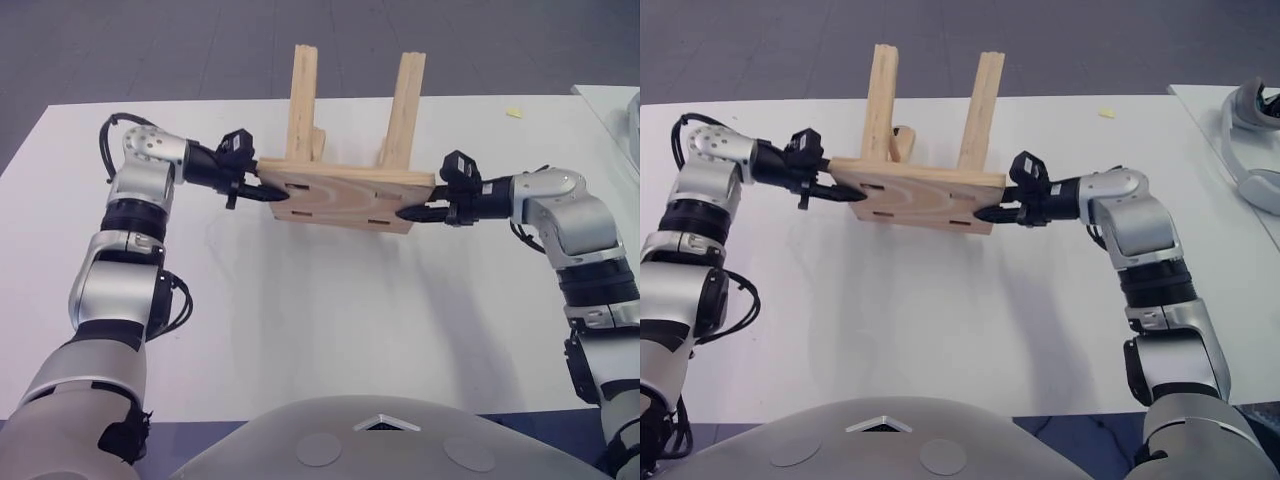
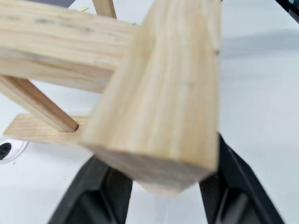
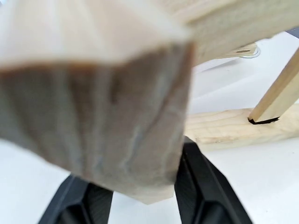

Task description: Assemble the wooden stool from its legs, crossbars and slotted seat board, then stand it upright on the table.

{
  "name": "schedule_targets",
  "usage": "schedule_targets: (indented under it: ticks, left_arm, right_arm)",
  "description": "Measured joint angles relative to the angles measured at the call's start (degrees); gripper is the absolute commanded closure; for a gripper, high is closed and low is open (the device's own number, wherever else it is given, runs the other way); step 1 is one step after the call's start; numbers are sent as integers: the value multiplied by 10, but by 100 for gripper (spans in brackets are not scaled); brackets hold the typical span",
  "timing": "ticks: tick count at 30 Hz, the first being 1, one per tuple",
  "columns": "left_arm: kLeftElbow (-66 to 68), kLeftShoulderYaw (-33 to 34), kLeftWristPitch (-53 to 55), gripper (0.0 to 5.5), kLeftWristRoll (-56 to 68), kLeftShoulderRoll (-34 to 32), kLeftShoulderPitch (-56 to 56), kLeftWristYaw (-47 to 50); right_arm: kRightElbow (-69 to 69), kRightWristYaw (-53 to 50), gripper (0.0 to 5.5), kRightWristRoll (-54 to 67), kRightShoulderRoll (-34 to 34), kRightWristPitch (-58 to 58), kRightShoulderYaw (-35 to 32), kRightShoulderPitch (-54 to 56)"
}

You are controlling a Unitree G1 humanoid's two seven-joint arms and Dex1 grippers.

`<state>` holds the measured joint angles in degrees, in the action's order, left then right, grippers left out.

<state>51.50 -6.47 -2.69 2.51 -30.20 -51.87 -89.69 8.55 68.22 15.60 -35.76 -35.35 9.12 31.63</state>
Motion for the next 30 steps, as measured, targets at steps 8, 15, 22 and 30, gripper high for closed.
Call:
schedule_targets:
  ticks: [8, 15, 22, 30]
  left_arm:
    - [80, 7, 142, 380, -17, -15, -131, 8]
    - [140, 24, 191, 380, -17, -8, -160, 20]
    - [167, 50, 212, 380, -16, 4, -164, 33]
    - [182, 75, 323, 380, -7, 22, -217, 33]
  right_arm:
    - [195, -3, 346, -4, 31, -8, -8, 181]
    - [309, -3, 335, -6, 40, -4, -17, 247]
    - [372, -9, 331, -8, 46, 2, -22, 277]
    - [378, 27, 330, 2, 14, -102, -58, 301]
